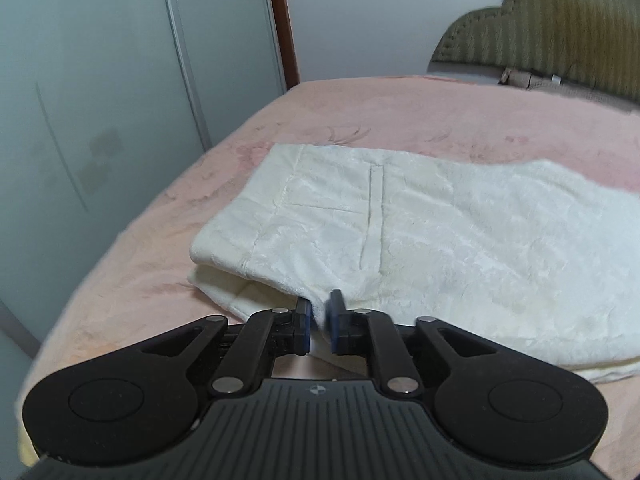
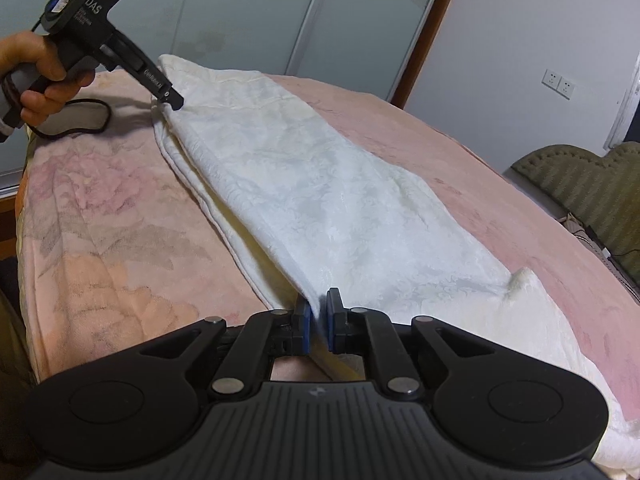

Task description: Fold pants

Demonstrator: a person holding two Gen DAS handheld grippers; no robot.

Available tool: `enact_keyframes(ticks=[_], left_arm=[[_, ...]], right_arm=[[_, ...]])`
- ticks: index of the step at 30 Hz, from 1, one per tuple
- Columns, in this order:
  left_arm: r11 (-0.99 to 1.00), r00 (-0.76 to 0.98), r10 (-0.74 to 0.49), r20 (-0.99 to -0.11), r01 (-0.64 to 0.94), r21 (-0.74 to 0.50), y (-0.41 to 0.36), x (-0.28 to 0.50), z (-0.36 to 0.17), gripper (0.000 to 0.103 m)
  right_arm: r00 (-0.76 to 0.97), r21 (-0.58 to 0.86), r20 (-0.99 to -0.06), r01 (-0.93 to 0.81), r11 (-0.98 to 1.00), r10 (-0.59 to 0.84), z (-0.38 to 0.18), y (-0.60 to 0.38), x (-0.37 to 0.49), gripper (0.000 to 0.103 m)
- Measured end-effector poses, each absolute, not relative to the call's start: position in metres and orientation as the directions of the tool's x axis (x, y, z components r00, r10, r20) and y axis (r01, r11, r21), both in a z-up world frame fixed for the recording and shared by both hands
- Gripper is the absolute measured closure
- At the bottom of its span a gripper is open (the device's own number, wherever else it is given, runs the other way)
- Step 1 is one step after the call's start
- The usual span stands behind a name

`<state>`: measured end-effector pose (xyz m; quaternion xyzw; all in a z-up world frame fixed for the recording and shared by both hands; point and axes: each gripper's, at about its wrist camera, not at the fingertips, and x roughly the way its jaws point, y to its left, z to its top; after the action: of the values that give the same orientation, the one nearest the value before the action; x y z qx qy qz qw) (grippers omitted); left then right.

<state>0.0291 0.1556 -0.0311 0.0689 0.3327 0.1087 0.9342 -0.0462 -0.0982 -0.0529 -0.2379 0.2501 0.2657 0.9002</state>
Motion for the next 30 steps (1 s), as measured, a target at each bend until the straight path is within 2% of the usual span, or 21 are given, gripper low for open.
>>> enact_keyframes(ticks=[1, 2, 3, 4, 5, 6, 9, 12, 14, 17, 20, 23, 26, 29, 30], left_arm=[[0.963, 0.755, 0.26, -0.602, -0.157, 0.219, 0.154, 0.028, -0.029, 0.082], [0.958, 0.752, 0.275, -0.599, -0.163, 0.234, 0.153, 0.026, -0.026, 0.076], [0.954, 0.748, 0.289, -0.597, -0.173, 0.245, 0.152, 0.025, -0.023, 0.071], [0.951, 0.745, 0.302, -0.595, -0.186, 0.249, 0.153, 0.022, -0.019, 0.063], [0.947, 0.742, 0.316, -0.592, -0.205, 0.249, 0.153, 0.02, -0.016, 0.063], [0.944, 0.739, 0.324, -0.591, -0.217, 0.247, 0.153, 0.018, -0.012, 0.063], [0.955, 0.759, 0.293, -0.581, -0.209, 0.209, 0.149, 0.01, 0.007, 0.063], [0.972, 0.813, 0.219, -0.54, -0.131, 0.196, 0.125, 0.002, 0.027, 0.062], [0.98, 0.843, 0.125, -0.523, -0.022, 0.197, 0.099, -0.002, 0.036, 0.055], [0.963, 0.848, -0.057, -0.527, 0.186, 0.195, 0.054, -0.004, 0.035, 0.043], [0.91, 0.813, -0.179, -0.554, 0.351, 0.22, 0.006, -0.007, 0.026, 0.043], [0.846, 0.787, -0.261, -0.559, 0.465, 0.259, -0.034, -0.014, 0.016, 0.042], [0.786, 0.738, -0.339, -0.583, 0.563, 0.256, -0.062, -0.015, 0.003, 0.042], [0.743, 0.692, -0.384, -0.611, 0.625, 0.241, -0.089, -0.015, -0.012, 0.042], [0.735, 0.682, -0.391, -0.618, 0.636, 0.236, -0.095, -0.015, -0.017, 0.042]], right_arm=[[0.738, -0.299, -0.575, -0.591, 0.749, 0.353, -0.051, -0.099, -0.047, 0.092], [0.743, -0.307, -0.574, -0.586, 0.75, 0.345, -0.05, -0.1, -0.048, 0.086], [0.75, -0.317, -0.572, -0.575, 0.754, 0.332, -0.047, -0.102, -0.05, 0.073], [0.756, -0.318, -0.568, -0.567, 0.76, 0.325, -0.043, -0.107, -0.053, 0.065], [0.756, -0.301, -0.566, -0.56, 0.772, 0.328, -0.037, -0.115, -0.055, 0.046], [0.753, -0.268, -0.562, -0.557, 0.786, 0.343, -0.031, -0.126, -0.058, 0.031], [0.77, -0.146, -0.518, -0.51, 0.848, 0.374, -0.008, -0.171, -0.068, 0.029], [0.815, -0.011, -0.486, -0.367, 0.93, 0.316, 0.003, -0.227, -0.067, 0.027], [0.835, 0.11, -0.49, -0.225, 0.968, 0.249, 0.003, -0.266, -0.06, 0.02], [0.828, 0.343, -0.522, -0.016, 0.939, 0.205, -0.011, -0.325, -0.05, 0.018], [0.801, 0.525, -0.553, 0.121, 0.842, 0.23, -0.036, -0.369, -0.051, 0.018], [0.799, 0.527, -0.573, 0.187, 0.829, 0.185, -0.045, -0.384, -0.063, 0.018], [0.832, 0.511, -0.536, 0.187, 0.839, 0.141, -0.031, -0.386, -0.069, 0.017], [0.862, 0.582, -0.474, 0.152, 0.799, 0.181, -0.024, -0.397, -0.058, 0.007], [0.865, 0.605, -0.462, 0.146, 0.782, 0.196, -0.025, -0.402, -0.052, 0.006]])
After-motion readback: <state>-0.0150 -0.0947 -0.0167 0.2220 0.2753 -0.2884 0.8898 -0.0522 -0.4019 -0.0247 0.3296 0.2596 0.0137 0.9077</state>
